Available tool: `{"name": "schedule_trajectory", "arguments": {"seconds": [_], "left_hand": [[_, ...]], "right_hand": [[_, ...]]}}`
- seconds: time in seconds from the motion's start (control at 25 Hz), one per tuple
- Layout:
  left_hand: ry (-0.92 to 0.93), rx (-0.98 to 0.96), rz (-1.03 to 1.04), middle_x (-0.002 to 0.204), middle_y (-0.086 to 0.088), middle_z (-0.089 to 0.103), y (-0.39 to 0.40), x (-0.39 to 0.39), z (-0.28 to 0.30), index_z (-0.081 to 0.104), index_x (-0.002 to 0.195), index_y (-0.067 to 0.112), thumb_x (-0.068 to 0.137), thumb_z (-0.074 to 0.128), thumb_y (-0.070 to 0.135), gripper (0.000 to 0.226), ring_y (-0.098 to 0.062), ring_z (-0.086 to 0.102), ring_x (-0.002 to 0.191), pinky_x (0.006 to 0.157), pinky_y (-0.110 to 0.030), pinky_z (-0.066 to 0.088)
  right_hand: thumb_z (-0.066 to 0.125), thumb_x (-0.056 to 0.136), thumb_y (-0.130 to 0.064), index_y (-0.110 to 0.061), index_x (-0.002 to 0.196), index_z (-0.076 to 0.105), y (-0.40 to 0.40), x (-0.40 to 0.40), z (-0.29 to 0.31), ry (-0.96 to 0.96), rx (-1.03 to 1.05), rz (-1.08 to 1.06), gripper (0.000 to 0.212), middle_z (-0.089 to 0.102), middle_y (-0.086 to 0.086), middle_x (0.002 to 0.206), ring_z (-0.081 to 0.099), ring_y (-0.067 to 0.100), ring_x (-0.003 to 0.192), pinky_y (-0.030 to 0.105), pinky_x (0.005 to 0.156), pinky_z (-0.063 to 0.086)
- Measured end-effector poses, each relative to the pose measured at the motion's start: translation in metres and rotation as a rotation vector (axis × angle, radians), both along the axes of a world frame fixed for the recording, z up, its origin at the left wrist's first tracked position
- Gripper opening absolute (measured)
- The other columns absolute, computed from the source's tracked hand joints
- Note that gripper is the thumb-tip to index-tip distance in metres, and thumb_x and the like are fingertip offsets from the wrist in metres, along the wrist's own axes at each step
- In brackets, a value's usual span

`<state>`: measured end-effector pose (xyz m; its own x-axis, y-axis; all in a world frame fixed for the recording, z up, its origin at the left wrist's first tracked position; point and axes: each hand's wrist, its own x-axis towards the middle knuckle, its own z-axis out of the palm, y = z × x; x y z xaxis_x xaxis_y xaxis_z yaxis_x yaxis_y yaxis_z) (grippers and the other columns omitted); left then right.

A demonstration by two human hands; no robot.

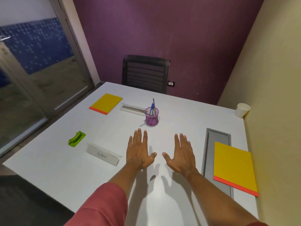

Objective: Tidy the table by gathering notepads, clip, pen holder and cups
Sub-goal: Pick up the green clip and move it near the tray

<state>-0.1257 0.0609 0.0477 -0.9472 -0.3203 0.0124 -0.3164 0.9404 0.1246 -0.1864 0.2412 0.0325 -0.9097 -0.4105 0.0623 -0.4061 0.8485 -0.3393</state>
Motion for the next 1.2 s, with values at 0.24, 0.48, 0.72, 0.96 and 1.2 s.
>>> {"name": "schedule_trajectory", "arguments": {"seconds": [0.24,0.48,0.72,0.96,1.2], "left_hand": [[0.023,-0.019,0.114,0.164,-0.013,-0.012,-0.072,0.021,-0.001,-0.009,0.155,0.017,0.081,0.042,0.071,0.105,-0.030,-0.012,0.151,0.118,-0.043,-0.012],[0.005,-0.026,0.214,0.163,-0.013,-0.016,-0.153,0.044,-0.013,-0.013,0.154,0.017,0.083,0.038,0.073,0.104,-0.031,-0.016,0.150,0.119,-0.045,-0.011],[-0.017,0.015,0.357,0.162,-0.012,-0.019,-0.223,0.066,-0.029,-0.016,0.154,0.018,0.085,0.038,0.074,0.104,-0.031,-0.016,0.150,0.121,-0.046,-0.007],[0.057,0.146,0.459,0.164,-0.016,0.001,-0.277,0.090,-0.048,0.003,0.156,0.012,0.085,0.051,0.065,0.101,-0.032,0.000,0.152,0.123,-0.044,0.004],[0.093,0.342,0.617,0.163,-0.019,0.010,-0.319,0.102,-0.067,0.011,0.155,0.007,0.081,0.063,0.054,0.101,-0.031,0.010,0.151,0.123,-0.044,0.014]], "right_hand": [[0.032,0.084,-0.074,-0.016,0.157,-0.003,-0.082,-0.003,0.010,0.052,0.092,0.142,0.099,-0.007,0.011,0.165,-0.009,0.027,0.152,0.039,0.119,-0.012],[0.035,0.085,-0.072,-0.013,0.157,-0.002,-0.172,0.003,0.007,0.022,0.089,0.241,0.100,-0.003,0.014,0.165,-0.003,0.029,0.153,0.042,0.122,-0.005],[0.031,0.084,-0.075,-0.016,0.156,-0.008,-0.262,0.010,-0.009,-0.006,0.171,0.310,0.100,-0.010,0.011,0.165,-0.009,0.028,0.152,0.042,0.122,-0.006],[0.027,0.084,-0.075,-0.013,0.156,-0.007,-0.340,0.015,-0.029,-0.027,0.206,0.410,0.101,-0.008,0.012,0.165,-0.009,0.028,0.152,0.039,0.119,-0.011],[0.028,0.084,-0.074,-0.012,0.156,0.000,-0.405,0.018,-0.048,-0.133,0.177,0.447,0.099,0.002,0.009,0.166,0.002,0.027,0.153,0.038,0.120,-0.004]]}}
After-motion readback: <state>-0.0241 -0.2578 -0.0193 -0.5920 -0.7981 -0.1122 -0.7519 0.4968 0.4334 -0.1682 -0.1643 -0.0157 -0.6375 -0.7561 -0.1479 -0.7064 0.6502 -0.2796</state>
